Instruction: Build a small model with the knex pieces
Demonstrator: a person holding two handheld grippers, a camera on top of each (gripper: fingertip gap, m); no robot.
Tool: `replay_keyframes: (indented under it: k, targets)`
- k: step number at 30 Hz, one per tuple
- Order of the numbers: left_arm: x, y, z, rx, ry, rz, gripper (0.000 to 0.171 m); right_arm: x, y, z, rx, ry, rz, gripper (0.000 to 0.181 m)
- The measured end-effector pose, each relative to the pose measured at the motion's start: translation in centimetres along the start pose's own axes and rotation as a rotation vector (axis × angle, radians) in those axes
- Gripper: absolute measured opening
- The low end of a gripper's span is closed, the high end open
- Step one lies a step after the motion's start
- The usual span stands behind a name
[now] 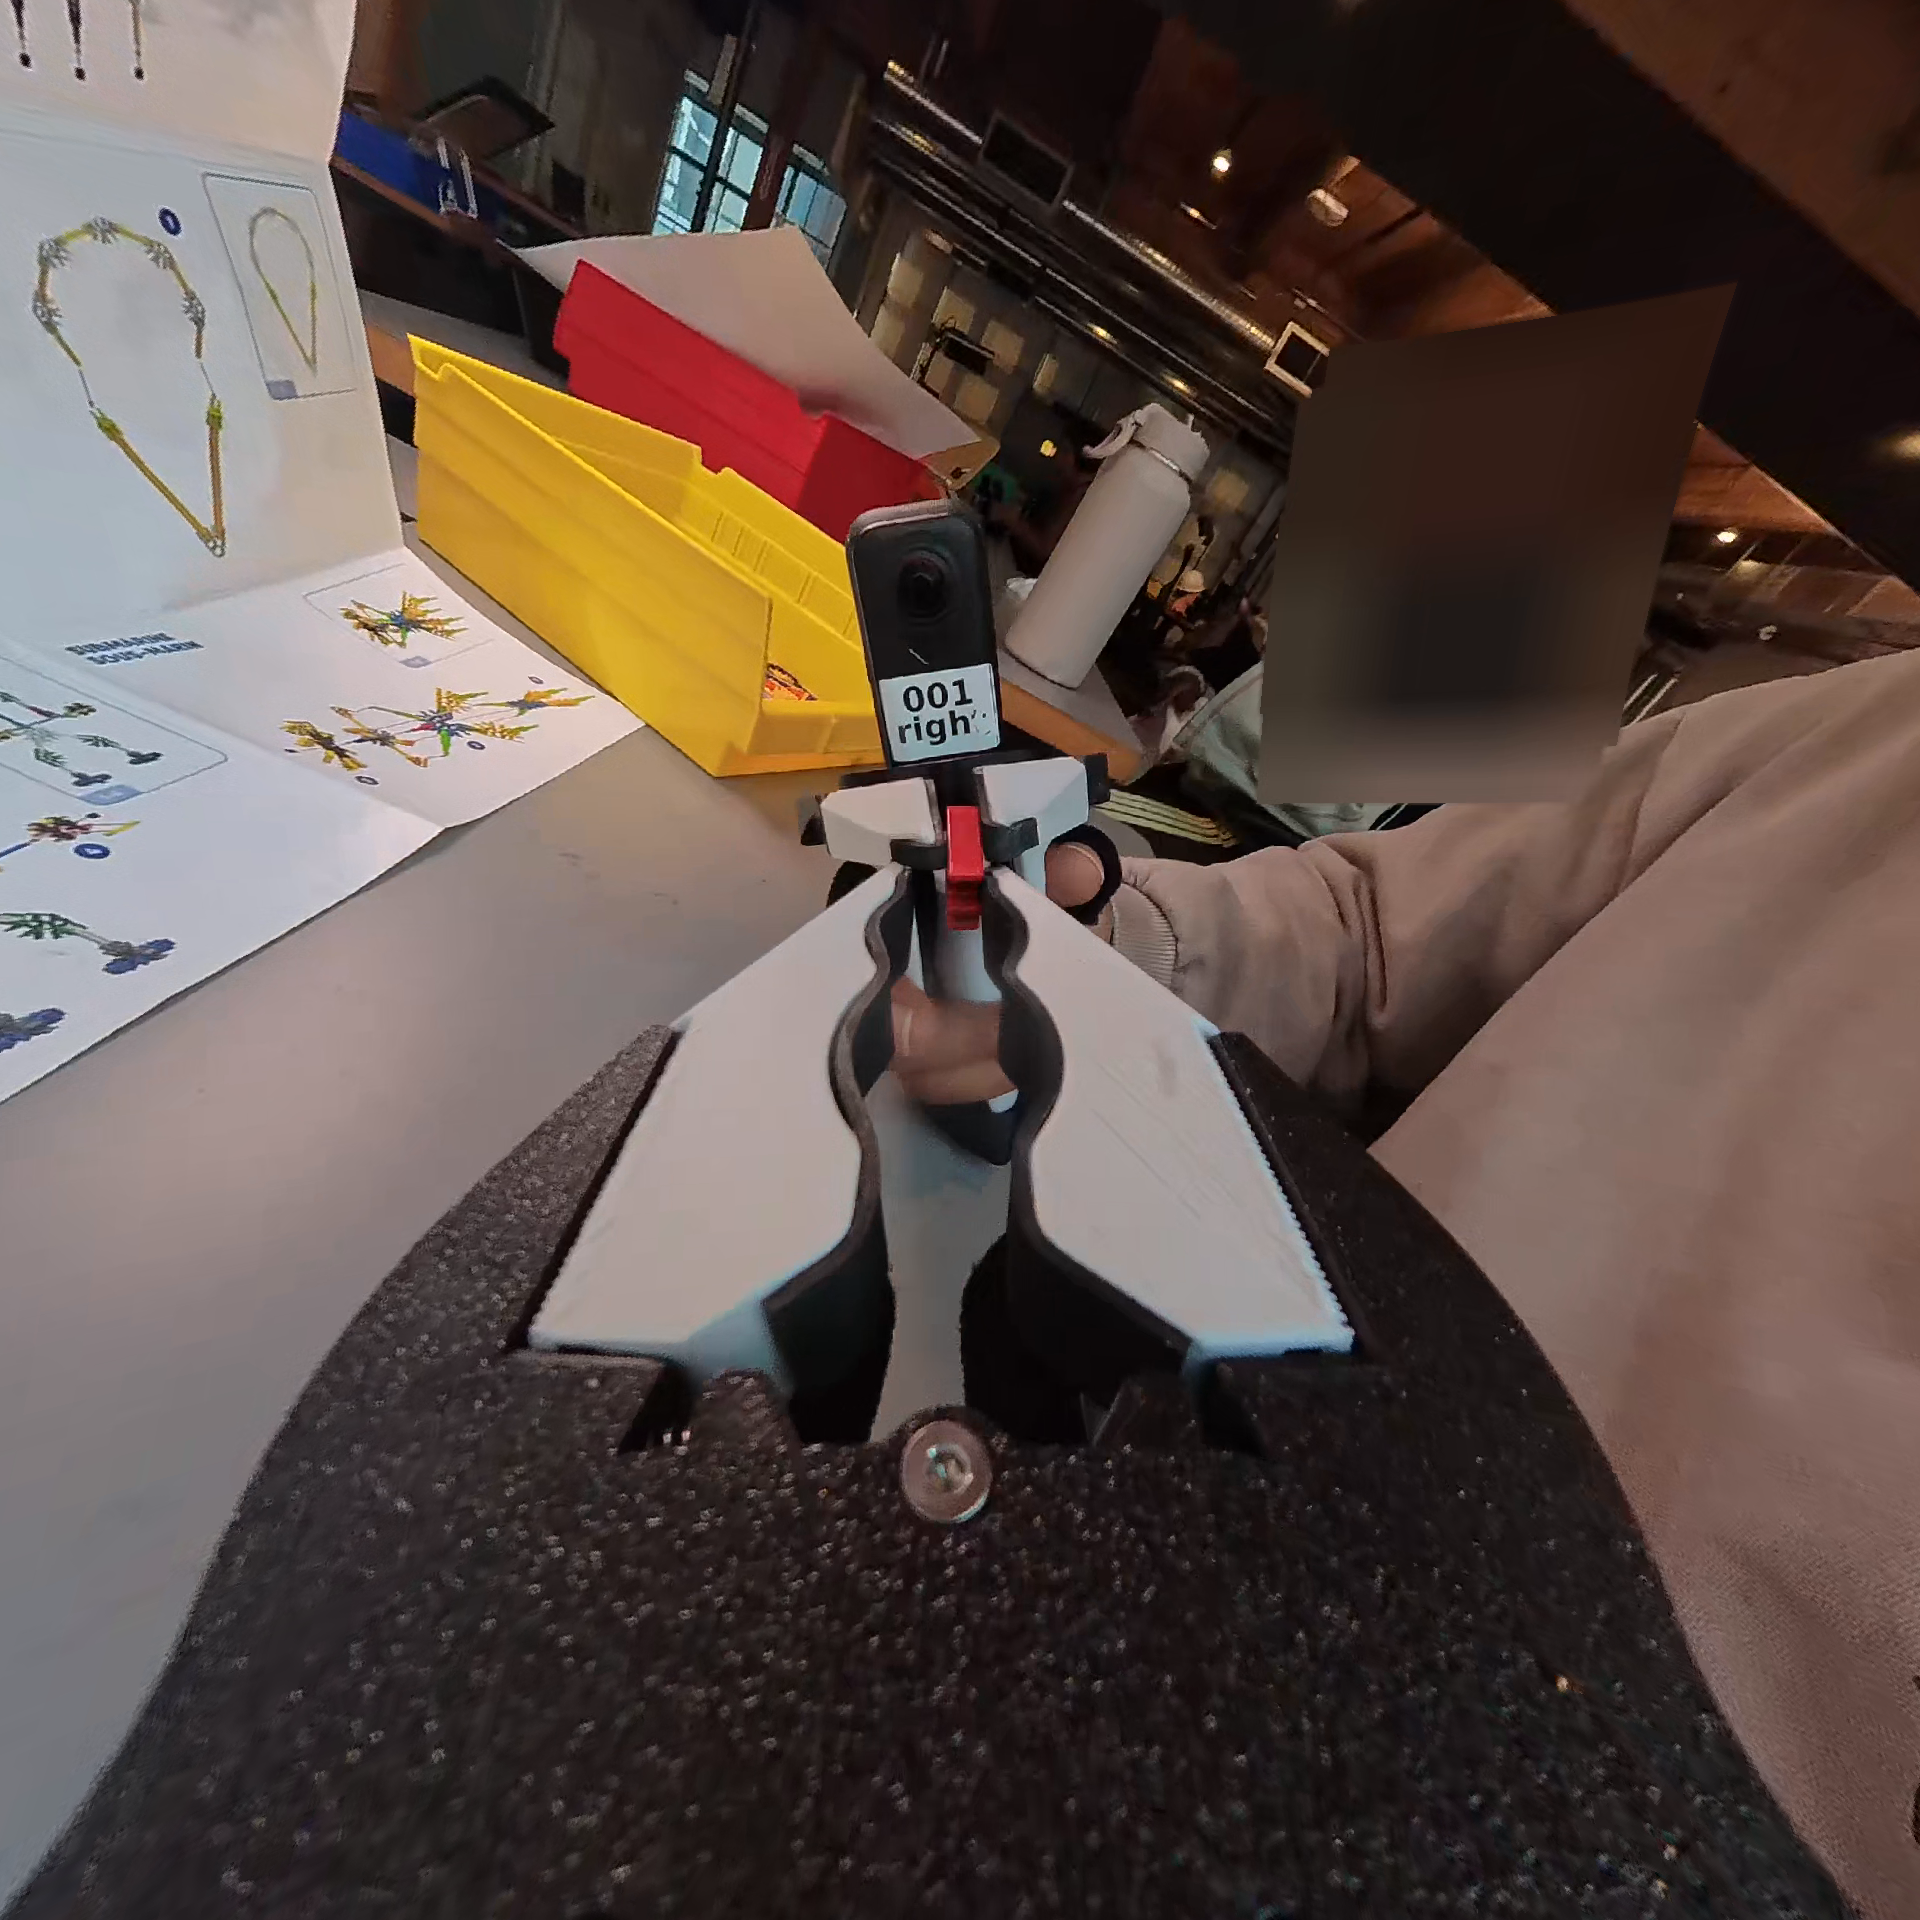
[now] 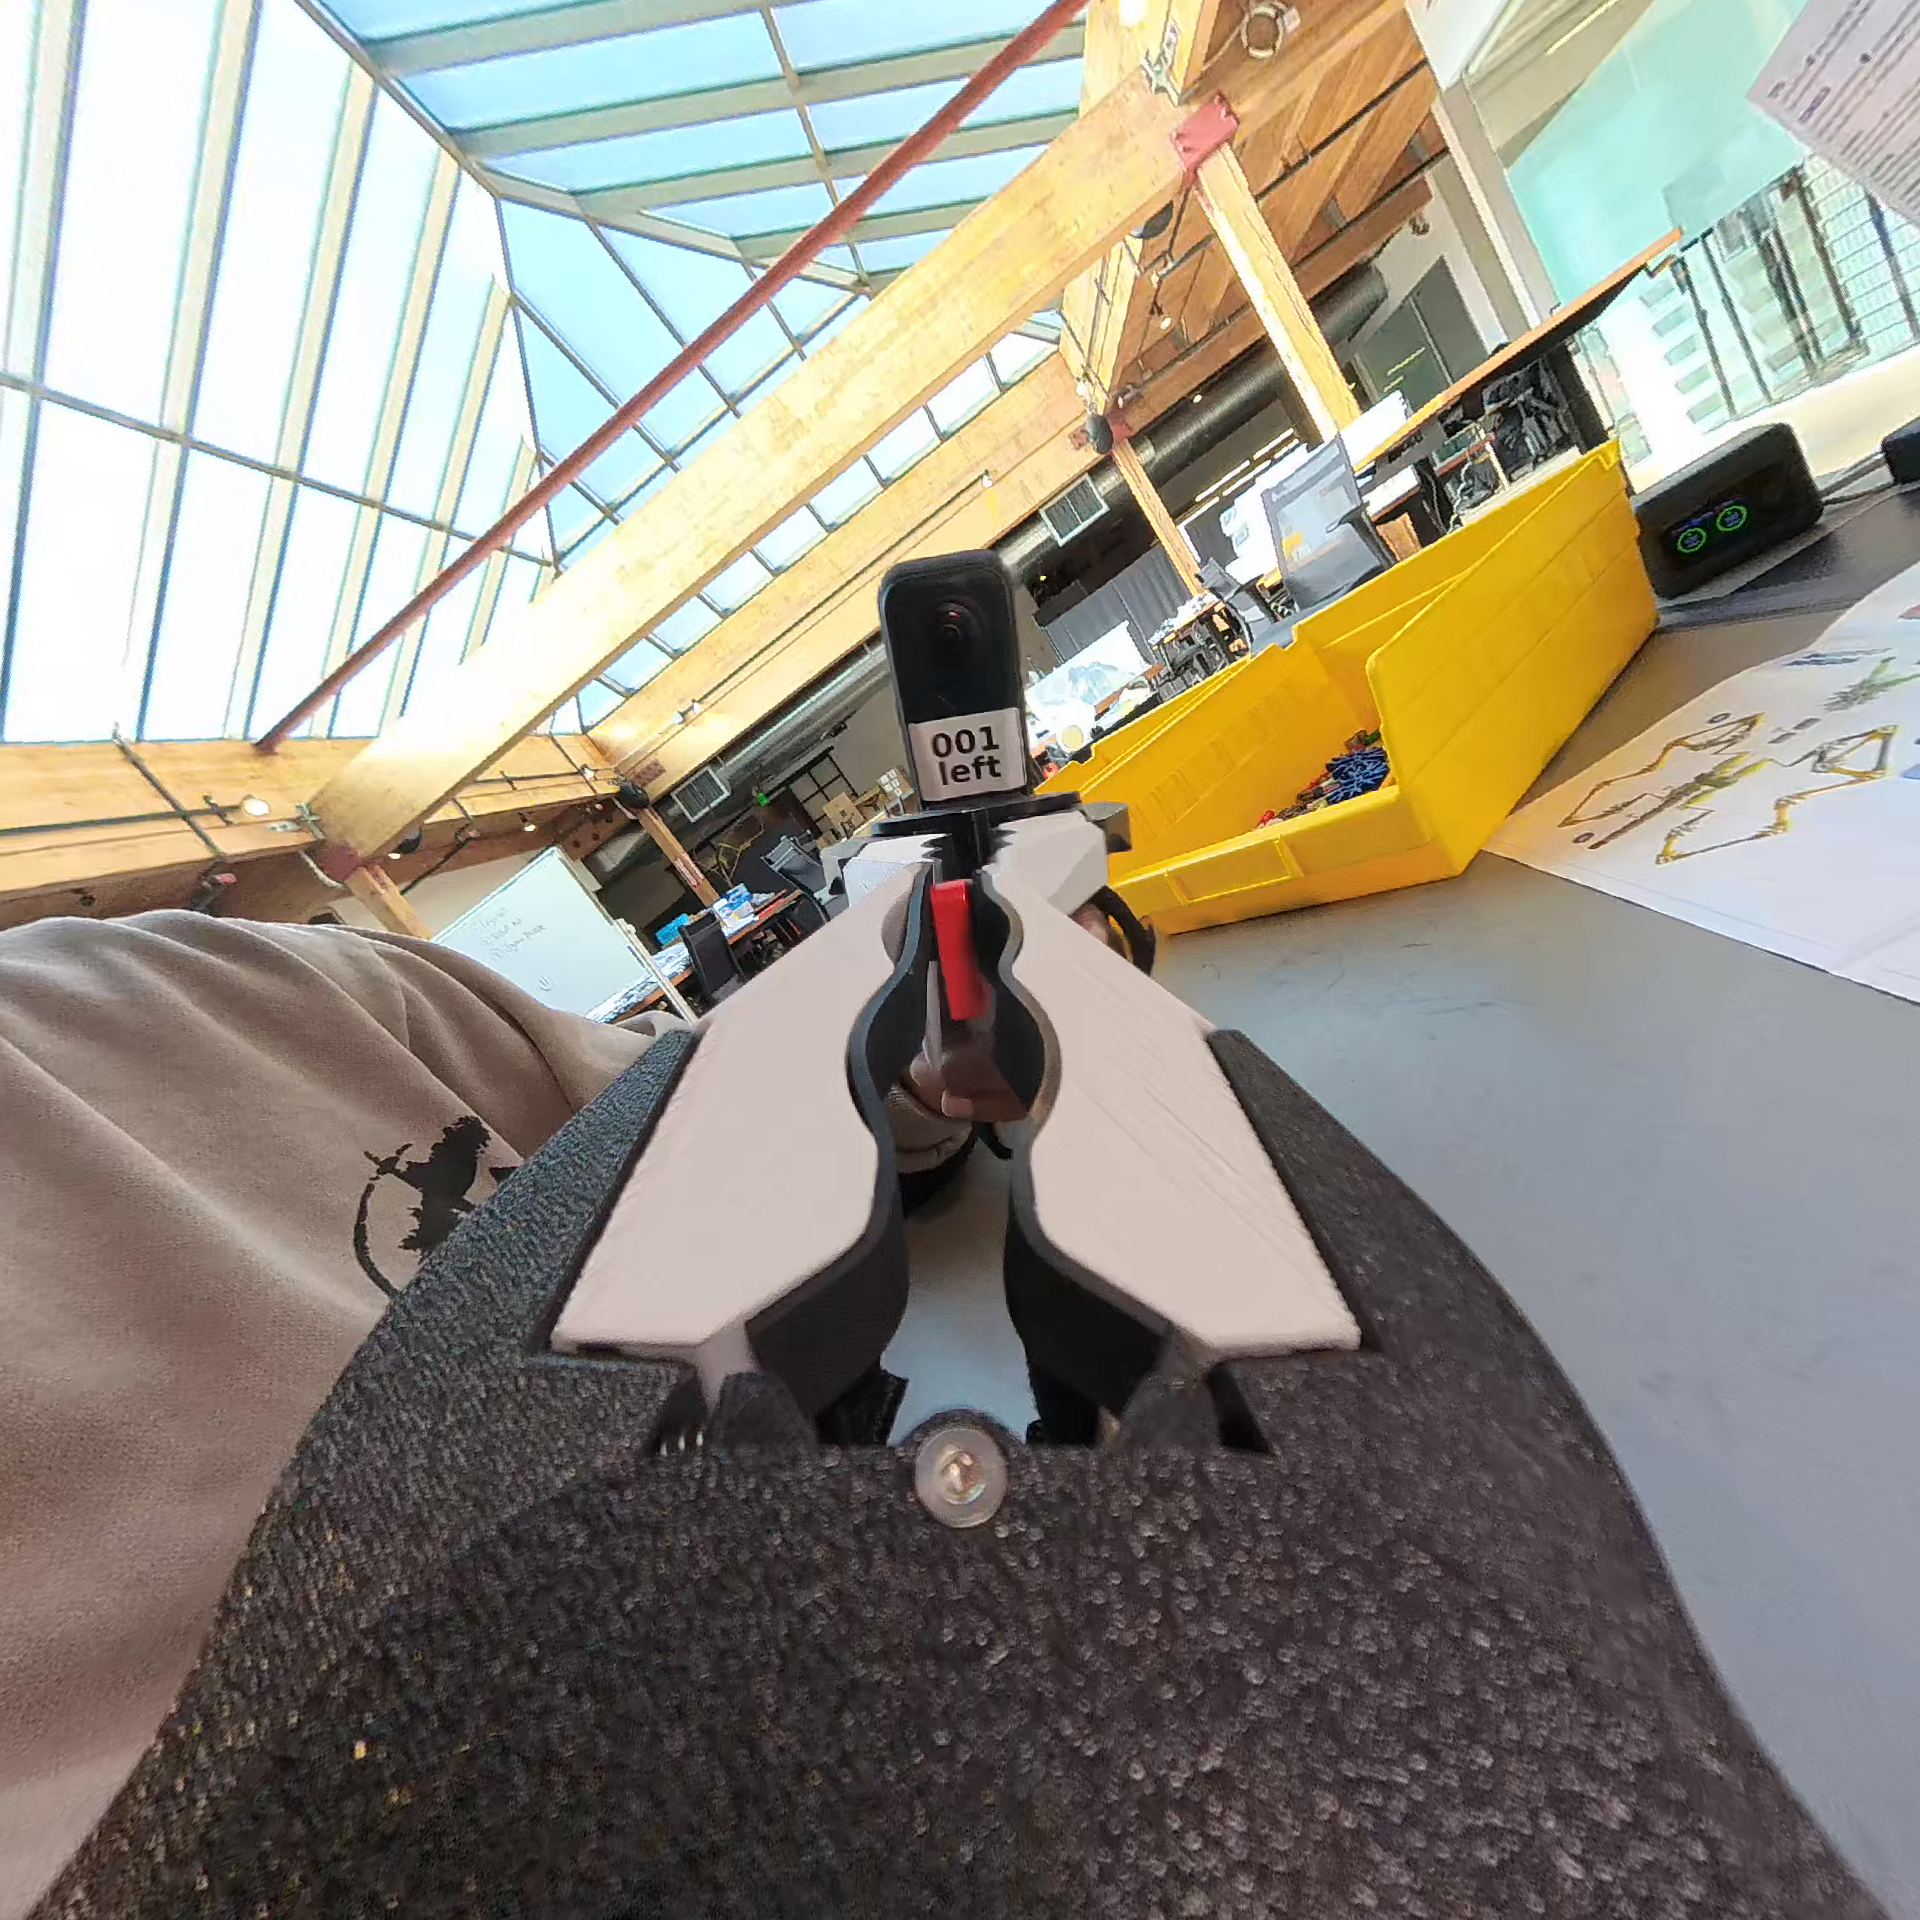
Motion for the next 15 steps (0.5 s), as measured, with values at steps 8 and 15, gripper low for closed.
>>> replay_keyframes:
  k: [8, 15]
  targets:
    - [-0.6, 0.2, -0.2, 0.189, 0.166, -0.067, 0.004, -0.9, 0.9, 0.1, -0.129, -0.138, -0.032, 0.022]
    - [-7.4, 4.3, -3.3, 0.453, 0.695, -0.022, 0.004, -2.1, 2.1, 0.1, -0.277, -0.262, -0.141, 0.036]
Point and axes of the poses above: each gripper's, where its closed fingertips meet, x out along the fingers, y out of its top, z = x × y across the jaws, the point moved 10 cm from there along -x, back along the fingers, and after that the axes turned 8 degrees about y, right-handed, at the moved point
